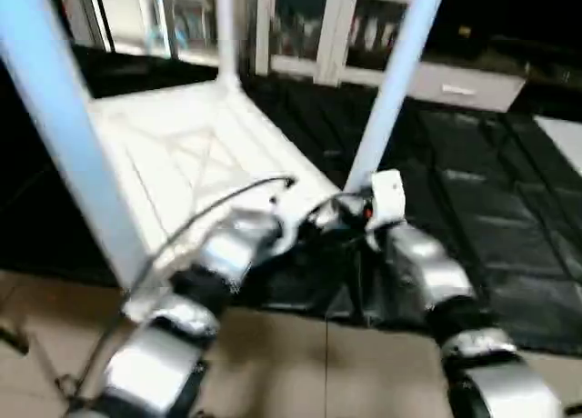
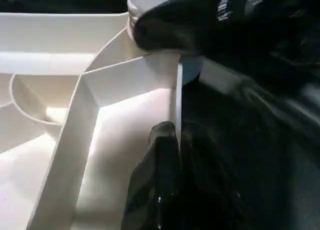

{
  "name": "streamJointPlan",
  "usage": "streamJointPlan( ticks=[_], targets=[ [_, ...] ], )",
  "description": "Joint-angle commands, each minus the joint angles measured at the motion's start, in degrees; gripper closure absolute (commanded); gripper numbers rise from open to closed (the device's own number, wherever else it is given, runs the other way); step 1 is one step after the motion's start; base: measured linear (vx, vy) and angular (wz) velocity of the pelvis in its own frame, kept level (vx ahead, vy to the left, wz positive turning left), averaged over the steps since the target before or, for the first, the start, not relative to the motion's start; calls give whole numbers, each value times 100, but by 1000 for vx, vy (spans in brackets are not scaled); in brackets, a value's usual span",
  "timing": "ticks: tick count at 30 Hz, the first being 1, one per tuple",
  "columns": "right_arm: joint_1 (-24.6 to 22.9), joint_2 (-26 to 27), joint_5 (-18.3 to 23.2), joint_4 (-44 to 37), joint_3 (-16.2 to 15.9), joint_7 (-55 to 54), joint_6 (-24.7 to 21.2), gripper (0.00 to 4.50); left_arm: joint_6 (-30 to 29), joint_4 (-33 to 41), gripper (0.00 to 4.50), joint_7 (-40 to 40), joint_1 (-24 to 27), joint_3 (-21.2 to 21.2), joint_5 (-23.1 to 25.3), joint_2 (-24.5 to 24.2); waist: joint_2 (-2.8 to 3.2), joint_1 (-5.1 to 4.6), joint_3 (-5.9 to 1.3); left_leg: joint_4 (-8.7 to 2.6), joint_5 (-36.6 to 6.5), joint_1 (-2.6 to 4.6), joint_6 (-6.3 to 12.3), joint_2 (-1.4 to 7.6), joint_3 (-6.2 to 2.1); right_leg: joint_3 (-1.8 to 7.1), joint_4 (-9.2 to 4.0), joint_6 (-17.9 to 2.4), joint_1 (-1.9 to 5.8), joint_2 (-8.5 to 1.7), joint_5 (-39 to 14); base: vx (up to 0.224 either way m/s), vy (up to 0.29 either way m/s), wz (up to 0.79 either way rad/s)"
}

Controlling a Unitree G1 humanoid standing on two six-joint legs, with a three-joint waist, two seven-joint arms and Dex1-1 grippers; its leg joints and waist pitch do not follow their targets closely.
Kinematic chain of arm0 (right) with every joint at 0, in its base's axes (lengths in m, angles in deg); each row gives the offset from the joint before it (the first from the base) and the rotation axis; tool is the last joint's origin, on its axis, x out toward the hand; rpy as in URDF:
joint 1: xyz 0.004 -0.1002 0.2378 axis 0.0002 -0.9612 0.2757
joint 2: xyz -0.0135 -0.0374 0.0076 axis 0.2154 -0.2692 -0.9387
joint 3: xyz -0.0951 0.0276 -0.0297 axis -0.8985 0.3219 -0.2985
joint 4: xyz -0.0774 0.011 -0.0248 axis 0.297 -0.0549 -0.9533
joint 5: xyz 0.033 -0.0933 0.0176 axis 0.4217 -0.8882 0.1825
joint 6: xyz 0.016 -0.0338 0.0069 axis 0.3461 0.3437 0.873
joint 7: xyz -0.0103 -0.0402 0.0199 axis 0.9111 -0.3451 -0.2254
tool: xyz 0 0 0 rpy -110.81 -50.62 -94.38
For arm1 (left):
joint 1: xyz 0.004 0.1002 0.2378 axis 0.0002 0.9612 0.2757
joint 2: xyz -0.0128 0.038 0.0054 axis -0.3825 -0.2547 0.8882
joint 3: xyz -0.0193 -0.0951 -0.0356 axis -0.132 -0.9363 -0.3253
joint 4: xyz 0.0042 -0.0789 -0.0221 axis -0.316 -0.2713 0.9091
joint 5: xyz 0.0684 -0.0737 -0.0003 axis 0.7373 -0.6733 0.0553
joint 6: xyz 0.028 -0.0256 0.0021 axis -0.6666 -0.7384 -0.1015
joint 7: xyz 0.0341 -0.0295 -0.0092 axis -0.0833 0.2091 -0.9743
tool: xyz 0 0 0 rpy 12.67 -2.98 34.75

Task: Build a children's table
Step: Rotate leg to tighten

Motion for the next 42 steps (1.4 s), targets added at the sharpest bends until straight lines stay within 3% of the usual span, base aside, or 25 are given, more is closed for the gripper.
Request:
streamJointPlan(
  ticks=[1, 6, 8, 10, 11, 12, 14, 15, 16, 17, 18, 19, 21, 26, 28, 30, 32, 33, 34, 35, 41, 42],
  targets=[
    [-59, 158, -224, 222, -81, -325, 88, 180, 346, -177, 450, -639, -182, -288, 40, 82, 22, 12, -341, -472, -1883, 117, -187, 179, -117, 166, -488, -909, 134, -264, -1626, 0, 0, 0],
    [-147, 282, -29, 8, -120, 385, 311, 180, 429, -202, 450, -664, -164, -272, 111, -43, 2, 92, -361, -436, -1142, 59, 192, 184, -78, 167, -372, -1121, 225, -253, -621, 32, -5, 3],
    [-205, 235, -29, -130, -168, 612, 352, 180, 461, -247, 450, -656, -156, -257, 117, -91, -3, 100, -357, -431, -1031, 57, 270, 185, -69, 165, -365, -1178, 239, -255, -534, 0, 0, 0],
    [-324, 165, 107, -449, -146, 871, 413, 180, 569, -392, 450, -640, -184, -233, 117, -144, 14, 131, -343, -437, -1114, 78, 286, 194, -65, 171, -389, -1164, 234, -265, -717, 0, 0, 0],
    [-340, 148, 141, -509, -128, 883, 426, 124, 605, -451, 450, -648, -200, -233, 120, -147, 5, 149, -332, -449, -1217, 85, 253, 202, -66, 174, -409, -1129, 227, -268, -906, 0, 0, 0],
    [-346, 142, 153, -530, -122, 887, 431, 110, 618, -471, 450, -651, -205, -234, 120, -148, 12, 165, -328, -458, -1333, 104, 202, 205, -65, 177, -432, -1091, 209, -271, -1108, 0, 0, 0],
    [-465, 4, 312, -887, -25, 1078, 415, 97, 738, -551, 450, -551, -199, -181, 155, -219, 21, 155, -307, -487, -1581, 66, 165, 193, -87, 176, -478, -927, 217, -276, -1490, 0, 0, 0],
    [-502, -45, 335, -984, -13, 1137, 396, 97, 734, -531, 450, -508, -181, -166, 162, -245, 5, 95, -313, -525, -1574, -20, 98, 197, -142, 159, -463, -779, 292, -290, -1635, 0, 0, 0],
    [-536, -94, 347, -1066, -12, 1189, 373, 69, 741, -508, 450, -466, -164, -144, 173, -268, 7, 51, -314, -542, -1567, -46, 59, 200, -166, 141, -457, -748, 304, -281, -1684, 0, 0, 0],
    [-536, -94, 347, -1066, -12, 1189, 373, 69, 741, -508, 450, -466, -164, -144, 173, -268, 19, 18, -320, -544, -1601, -22, -1, 213, -173, 128, -473, -729, 271, -285, -1793, 0, 0, 0],
    [-597, -200, 383, -1232, 22, 1286, 307, 65, 735, -445, 450, -357, -121, -105, 189, -324, 24, 17, -333, -501, -1600, 66, 2, 217, -143, 147, -491, -840, 210, -288, -1639, 0, 0, 0],
    [-670, -357, 460, -1420, 36, 1511, 174, 59, 823, -332, 450, -82, -43, 11, 220, -410, -16, 9, -339, -490, -1529, 65, 51, 215, -130, 152, -474, -909, 219, -274, -1459, 0, 0, 0],
    [-740, -517, 507, -1595, 43, 1709, 64, 30, 793, -215, 450, 121, 34, 81, 220, -480, -17, 42, -327, -475, -1259, 38, 213, 219, -105, 157, -426, -1076, 235, -271, -1058, 0, 0, 0],
    [-953, -1421, 632, -2079, -121, 3093, -359, 4, 933, 485, 450, 1560, 490, 538, 74, -926, -21, 104, -328, -443, -1022, 63, 411, 228, -67, 161, -398, -1263, 233, -272, -767, 0, 0, 0],
    [-958, -1464, 628, -2085, -144, 3168, -368, 4, 921, 521, 450, 1623, 511, 559, 66, -952, -8, 108, -320, -450, -1070, 65, 389, 232, -60, 164, -409, -1276, 221, -271, -854, 0, 0, 0],
    [-1051, -2063, 566, -2206, -522, 4218, -471, 4, 861, 1013, 450, 2546, 792, 839, -64, -1314, -5, 138, -311, -462, -1235, 86, 320, 269, -71, 161, -405, -1286, 225, -277, -1003, 0, 0, 0],
    [-1093, -2209, 548, -2257, -638, 4475, -491, 4, 883, 1130, 450, 2782, 858, 899, -110, -1402, 2, 172, -307, -457, -1203, 104, 295, 265, -55, 172, -402, -1310, 206, -271, -913, 0, 0, 0],
    [-1148, -2382, 478, -2272, -802, 4803, -393, 4, 957, 1231, 450, 3010, 911, 968, -140, -1502, -7, 188, -308, -458, -1251, 110, 284, 263, -52, 170, -401, -1317, 200, -274, -936, 0, 0, 0],
    [-1199, -2541, 457, -2318, -947, 5123, -401, 4, 962, 1379, 450, 3229, 970, 1025, -190, -1604, -81, 190, -308, -453, -1250, 95, 293, 261, -48, 165, -406, -1297, 213, -278, -976, 0, 0, 0],
    [-1199, -2564, 464, -2322, -968, 5201, -404, 4, 950, 1440, 450, 3287, 986, 1036, -204, -1633, -34, 214, -305, -465, -1265, 95, 280, 268, -63, 169, -400, -1275, 213, -296, -1079, 0, 0, 0],
    [-1045, -2615, 486, -2163, -1119, 5758, -278, 4, 813, 1949, 450, 3697, 1111, 1111, -248, -1805, -44, 201, -304, -468, -1365, 121, 184, 277, -61, 174, -397, -1306, 184, -291, -1121, 0, 0, 0],
    [-982, -2603, 461, -2065, -1188, 5842, -178, 4, 790, 2005, 450, 3762, 1119, 1142, -240, -1824, -22, 207, -298, -476, -1385, 109, 168, 274, -65, 176, -402, -1293, 190, -295, -1159, 0, 0, 0]
  ],
)
